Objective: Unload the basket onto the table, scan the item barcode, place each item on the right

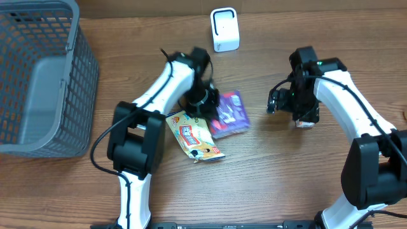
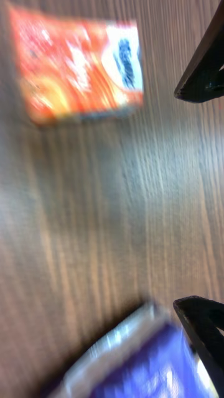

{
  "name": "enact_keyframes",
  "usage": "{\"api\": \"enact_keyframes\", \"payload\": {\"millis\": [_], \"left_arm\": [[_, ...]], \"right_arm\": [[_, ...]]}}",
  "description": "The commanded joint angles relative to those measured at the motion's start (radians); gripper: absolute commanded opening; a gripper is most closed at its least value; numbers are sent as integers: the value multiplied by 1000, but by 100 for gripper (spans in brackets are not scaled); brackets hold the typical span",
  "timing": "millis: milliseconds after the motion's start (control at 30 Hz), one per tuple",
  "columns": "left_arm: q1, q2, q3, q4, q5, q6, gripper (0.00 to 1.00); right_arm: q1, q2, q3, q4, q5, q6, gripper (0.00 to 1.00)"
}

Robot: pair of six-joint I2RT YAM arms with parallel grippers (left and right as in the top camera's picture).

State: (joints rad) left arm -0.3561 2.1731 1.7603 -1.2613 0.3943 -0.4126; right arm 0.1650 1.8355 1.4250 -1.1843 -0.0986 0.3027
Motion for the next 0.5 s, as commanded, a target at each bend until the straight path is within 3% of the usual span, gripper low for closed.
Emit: {"api": "enact_keyframes", "payload": {"millis": [0, 200, 467], "left_arm": [[11, -54, 152, -87, -417, -48, 4], [-27, -55, 306, -277, -922, -183, 4], [-106, -52, 303, -293, -1176, -186, 4]], "right_arm": [[-4, -23, 59, -6, 79, -8, 100], [-3, -23, 61, 24, 79, -3, 100], [-4, -23, 61, 35, 79, -3, 100]]}}
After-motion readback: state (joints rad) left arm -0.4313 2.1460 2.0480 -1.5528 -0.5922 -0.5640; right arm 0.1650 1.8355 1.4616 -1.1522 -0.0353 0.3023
